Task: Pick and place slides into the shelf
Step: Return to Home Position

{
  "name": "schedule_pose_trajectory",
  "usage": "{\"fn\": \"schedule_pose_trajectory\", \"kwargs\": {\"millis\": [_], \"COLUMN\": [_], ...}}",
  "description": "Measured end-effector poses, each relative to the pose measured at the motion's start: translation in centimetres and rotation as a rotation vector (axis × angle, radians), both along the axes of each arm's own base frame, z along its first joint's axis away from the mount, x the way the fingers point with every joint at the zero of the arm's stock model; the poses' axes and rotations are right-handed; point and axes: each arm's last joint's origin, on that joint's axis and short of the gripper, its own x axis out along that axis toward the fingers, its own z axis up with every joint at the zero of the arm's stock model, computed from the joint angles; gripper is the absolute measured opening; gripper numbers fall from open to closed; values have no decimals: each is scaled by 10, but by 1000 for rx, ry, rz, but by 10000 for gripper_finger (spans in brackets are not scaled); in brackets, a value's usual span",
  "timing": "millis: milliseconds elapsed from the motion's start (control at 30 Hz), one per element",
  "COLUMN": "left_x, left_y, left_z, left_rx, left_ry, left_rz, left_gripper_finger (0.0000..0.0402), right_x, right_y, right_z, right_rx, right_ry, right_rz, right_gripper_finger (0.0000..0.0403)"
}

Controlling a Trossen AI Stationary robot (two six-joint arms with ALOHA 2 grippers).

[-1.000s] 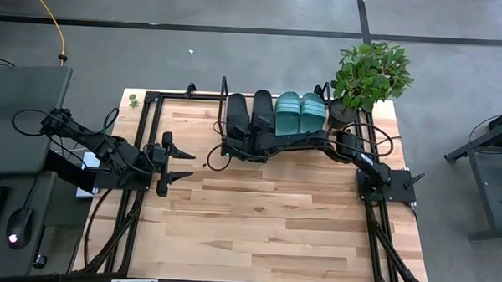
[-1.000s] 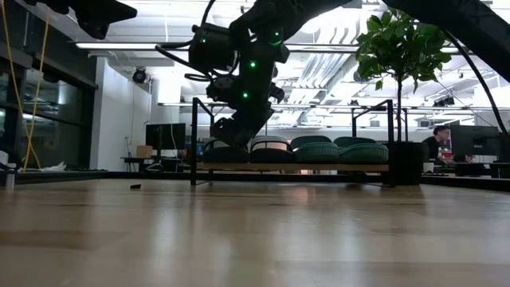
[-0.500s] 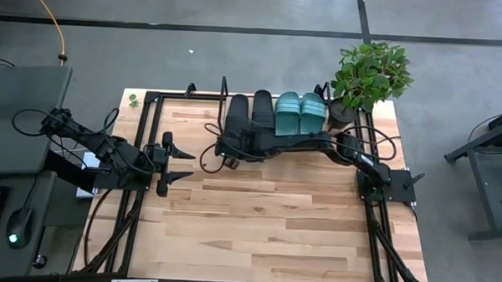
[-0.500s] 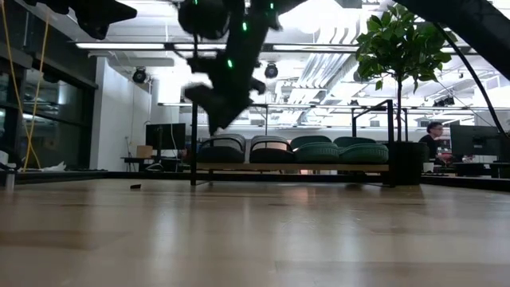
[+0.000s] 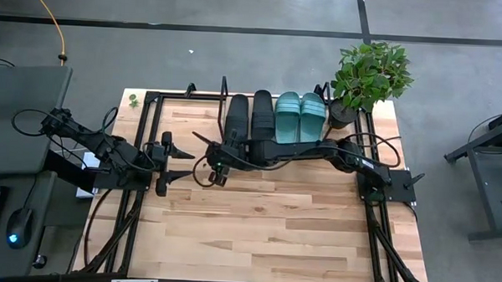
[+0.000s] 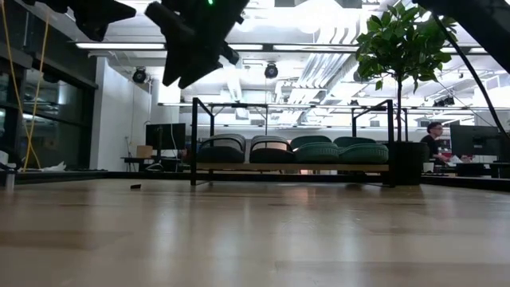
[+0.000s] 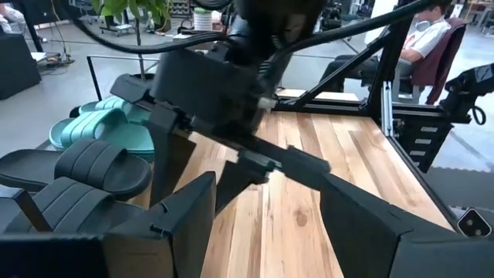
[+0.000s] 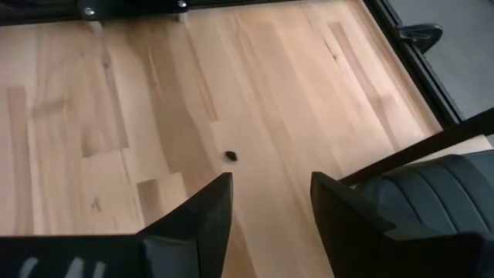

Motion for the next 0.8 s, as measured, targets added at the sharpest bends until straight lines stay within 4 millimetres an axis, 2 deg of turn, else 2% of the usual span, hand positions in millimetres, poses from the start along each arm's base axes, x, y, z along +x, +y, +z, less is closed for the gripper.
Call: {"fn": "schedule_pose_trajectory", "kwargs": {"millis": [200,300,400,567,800], "left_x": [0,-1,-2,-1,-1], "left_y": [0,0,-3,-8,-8], "left_z": [-2,-6,-8,-7,-7], "left_rx": [-37,-124,-181,-222,-231], "left_ry": [15,40,72,87,85], "left_rz": [9,7,-75,-248,-252], "left_gripper_finger": [215,215,215,215,215], "right_x": [0,1,2,9,-12], "right_y": [2,2,5,25,51], "right_z": [0,0,0,7,37], "right_rx": [28,119,221,285,209], "right_ry": [-13,-52,-53,-123,-125], "right_rz": [-8,-86,-10,177,218], "right_gripper_finger": [165,165,165,165,165]}}
